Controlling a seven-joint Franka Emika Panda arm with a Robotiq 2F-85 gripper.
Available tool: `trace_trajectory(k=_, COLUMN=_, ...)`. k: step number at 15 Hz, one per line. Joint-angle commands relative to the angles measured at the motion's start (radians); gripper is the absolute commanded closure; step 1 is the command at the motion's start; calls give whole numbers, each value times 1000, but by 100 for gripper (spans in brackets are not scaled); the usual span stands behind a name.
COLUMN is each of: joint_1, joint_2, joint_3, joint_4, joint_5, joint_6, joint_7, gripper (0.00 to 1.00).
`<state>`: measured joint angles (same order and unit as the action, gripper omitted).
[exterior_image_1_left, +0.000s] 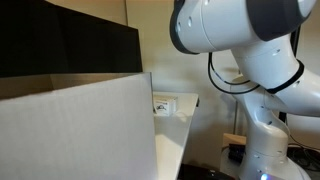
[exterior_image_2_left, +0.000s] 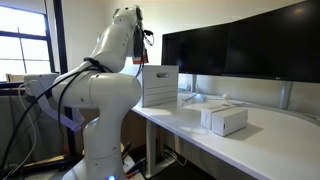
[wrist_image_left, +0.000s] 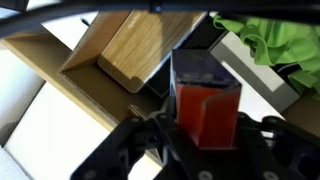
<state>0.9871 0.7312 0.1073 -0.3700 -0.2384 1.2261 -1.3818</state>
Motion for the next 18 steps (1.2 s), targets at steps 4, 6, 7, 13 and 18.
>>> trace_trajectory(k=4, joint_1=127, joint_2=-131, joint_3=-68, joint_4=-52, joint_5=-42, joint_6=-142, joint_7=168, gripper=86)
trace_trajectory(k=6, joint_1=137, joint_2=-175, joint_3=-103, joint_4=-53, joint_5=-84, joint_6=-215, joint_7=190, gripper=86)
trace_trajectory(k=7, joint_1=144, joint_2=-193, joint_3=-116, joint_4=-53, joint_5=-105, joint_6=-246, joint_7=200, gripper=86)
trace_trajectory(k=13, joint_1=154, joint_2=-309, joint_3=-160, joint_4=-55, joint_5=-207, joint_6=-408, joint_7=216, gripper=86)
trace_trajectory(k=18, joint_1=107, joint_2=-360, joint_3=-160, joint_4=-50, joint_5=-233, joint_6=-451, joint_7=249, gripper=86)
